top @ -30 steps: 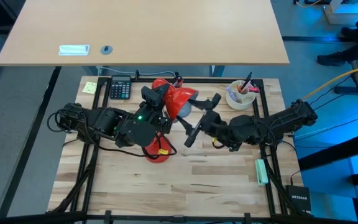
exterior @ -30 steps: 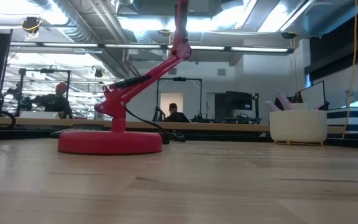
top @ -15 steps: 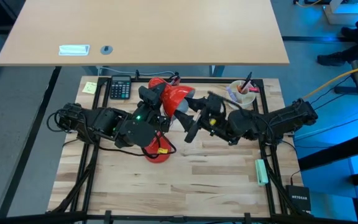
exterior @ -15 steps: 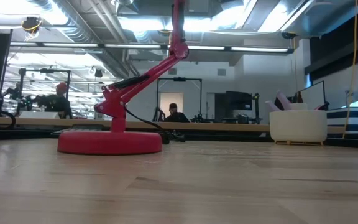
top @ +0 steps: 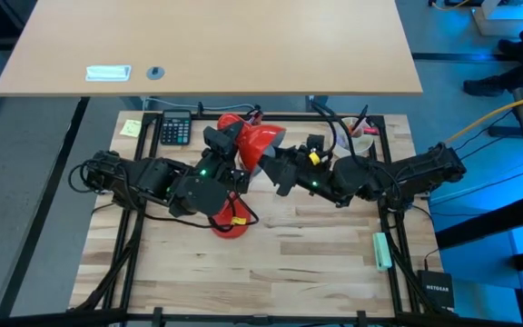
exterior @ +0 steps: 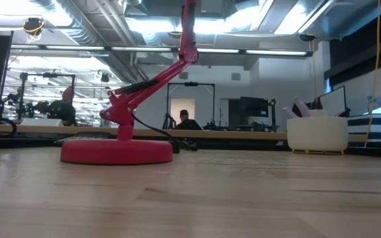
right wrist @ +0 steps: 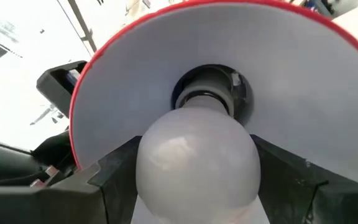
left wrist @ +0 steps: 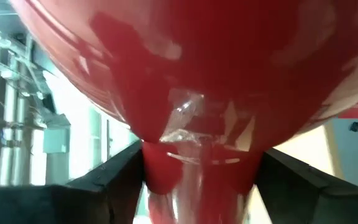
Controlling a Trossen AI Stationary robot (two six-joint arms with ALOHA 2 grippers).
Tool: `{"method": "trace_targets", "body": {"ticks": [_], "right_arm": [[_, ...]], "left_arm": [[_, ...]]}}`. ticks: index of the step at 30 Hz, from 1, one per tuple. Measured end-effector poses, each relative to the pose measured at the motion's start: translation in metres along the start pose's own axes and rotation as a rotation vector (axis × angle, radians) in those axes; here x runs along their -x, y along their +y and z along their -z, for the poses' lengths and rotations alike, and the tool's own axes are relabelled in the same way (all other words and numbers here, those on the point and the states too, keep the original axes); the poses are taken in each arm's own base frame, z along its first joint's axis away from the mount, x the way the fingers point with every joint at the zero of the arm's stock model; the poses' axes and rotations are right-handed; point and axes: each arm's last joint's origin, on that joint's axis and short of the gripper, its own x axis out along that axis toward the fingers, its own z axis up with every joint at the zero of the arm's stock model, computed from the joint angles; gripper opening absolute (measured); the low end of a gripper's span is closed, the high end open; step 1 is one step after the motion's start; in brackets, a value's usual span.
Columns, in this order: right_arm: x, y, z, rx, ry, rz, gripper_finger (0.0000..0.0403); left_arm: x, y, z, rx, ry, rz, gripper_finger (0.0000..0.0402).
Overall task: Screw lightbulb
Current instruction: Insert the light bulb into the lamp
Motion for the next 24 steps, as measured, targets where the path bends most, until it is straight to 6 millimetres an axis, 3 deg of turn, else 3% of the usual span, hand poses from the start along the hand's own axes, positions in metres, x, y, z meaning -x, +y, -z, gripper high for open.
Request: {"method": "trace_targets", "body": {"ticks": [18, 24], "right_arm": [[-0.0005, -0.0015, 0.0018, 0.09, 0.001, 0.014, 0.0268], [-0.0031, -0.0043, 0.0031, 0.135, 0.001, 0.031, 0.0321]], "left_arm": [[-0.0005, -0.0004, -0.0002, 0.002, 0.001, 0.001, 0.025], [-0.0004, -0.0021, -0.0035, -0.006, -0.022, 0.012, 0.0251]]}}
